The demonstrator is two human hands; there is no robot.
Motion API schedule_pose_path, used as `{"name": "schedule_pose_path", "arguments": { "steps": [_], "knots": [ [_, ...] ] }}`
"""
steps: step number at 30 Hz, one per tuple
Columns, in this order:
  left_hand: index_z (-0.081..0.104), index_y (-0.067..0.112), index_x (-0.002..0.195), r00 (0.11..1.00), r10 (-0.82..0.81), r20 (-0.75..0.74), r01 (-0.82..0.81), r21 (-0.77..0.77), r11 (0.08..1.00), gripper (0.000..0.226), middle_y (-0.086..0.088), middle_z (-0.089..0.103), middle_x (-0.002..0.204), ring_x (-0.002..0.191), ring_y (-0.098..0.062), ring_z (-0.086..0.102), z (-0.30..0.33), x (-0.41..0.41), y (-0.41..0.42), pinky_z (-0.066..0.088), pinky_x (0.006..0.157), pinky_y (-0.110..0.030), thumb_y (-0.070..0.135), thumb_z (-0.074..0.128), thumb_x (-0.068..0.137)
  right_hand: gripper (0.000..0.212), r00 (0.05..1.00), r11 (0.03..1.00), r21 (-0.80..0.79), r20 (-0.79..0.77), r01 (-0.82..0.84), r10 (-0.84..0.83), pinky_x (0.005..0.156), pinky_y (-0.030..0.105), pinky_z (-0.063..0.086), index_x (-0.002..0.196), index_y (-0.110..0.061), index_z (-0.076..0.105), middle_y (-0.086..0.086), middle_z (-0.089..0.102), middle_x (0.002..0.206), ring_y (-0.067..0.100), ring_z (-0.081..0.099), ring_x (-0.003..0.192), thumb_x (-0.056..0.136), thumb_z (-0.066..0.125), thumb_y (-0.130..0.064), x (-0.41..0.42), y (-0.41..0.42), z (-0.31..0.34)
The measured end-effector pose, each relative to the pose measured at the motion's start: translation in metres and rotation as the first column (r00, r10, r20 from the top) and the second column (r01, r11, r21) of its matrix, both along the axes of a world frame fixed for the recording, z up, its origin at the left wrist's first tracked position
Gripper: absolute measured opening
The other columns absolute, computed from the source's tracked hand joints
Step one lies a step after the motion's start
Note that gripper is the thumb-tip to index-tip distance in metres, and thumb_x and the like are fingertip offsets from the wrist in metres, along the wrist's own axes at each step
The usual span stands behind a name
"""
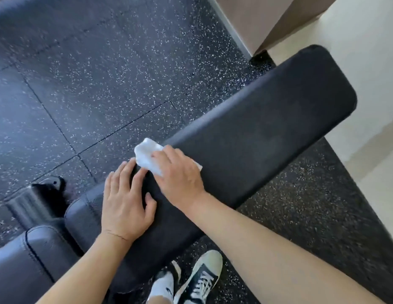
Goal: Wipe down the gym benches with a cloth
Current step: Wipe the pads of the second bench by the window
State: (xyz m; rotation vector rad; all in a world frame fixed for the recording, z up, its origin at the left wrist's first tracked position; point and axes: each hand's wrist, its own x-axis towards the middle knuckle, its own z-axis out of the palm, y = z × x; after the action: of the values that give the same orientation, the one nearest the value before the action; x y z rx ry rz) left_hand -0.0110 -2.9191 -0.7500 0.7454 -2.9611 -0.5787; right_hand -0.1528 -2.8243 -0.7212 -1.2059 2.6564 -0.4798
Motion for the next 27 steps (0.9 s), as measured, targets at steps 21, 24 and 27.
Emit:
{"name": "schedule_pose_path", "arguments": {
  "steps": [21,24,27],
  "knots": [
    [0.046,0.013,0.155,0.839,0.517,0.169,-0.533,0.066,0.843,0.071,-0.006,0.037,0.168,0.154,-0.032,0.035,0.032,0.092,0.026,0.043,0.113,-0.062,0.019,0.048,0.084,0.045,0.877,0.811,0.351,0.298,-0.468,0.377,0.072,0.039,0.035,0.107,-0.013,0.071,0.008,0.063,0.109,0.031,0.061,0.101,0.103,0.046,-0.049,0.073,-0.159,-0.015],
    [0.048,0.011,0.155,0.796,0.575,0.186,-0.596,0.079,0.799,0.071,-0.01,0.037,0.167,0.154,-0.038,0.035,0.036,0.091,0.044,0.046,0.108,-0.064,0.021,0.045,0.085,0.043,0.831,0.787,0.3,0.339,-0.539,0.44,0.074,0.04,0.036,0.108,-0.013,0.07,0.009,0.062,0.111,0.032,0.061,0.104,0.104,0.044,-0.047,0.095,-0.169,-0.016],
    [0.05,0.016,0.154,0.749,0.629,0.207,-0.655,0.088,0.75,0.068,-0.009,0.035,0.169,0.156,-0.038,0.031,0.038,0.071,0.055,0.039,0.115,-0.064,0.024,0.045,0.086,0.041,0.784,0.773,0.245,0.412,-0.585,0.464,0.073,0.042,0.04,0.106,-0.021,0.064,0.011,0.06,0.102,0.037,0.061,0.097,0.103,0.042,-0.055,0.071,-0.16,-0.012]
  ]
}}
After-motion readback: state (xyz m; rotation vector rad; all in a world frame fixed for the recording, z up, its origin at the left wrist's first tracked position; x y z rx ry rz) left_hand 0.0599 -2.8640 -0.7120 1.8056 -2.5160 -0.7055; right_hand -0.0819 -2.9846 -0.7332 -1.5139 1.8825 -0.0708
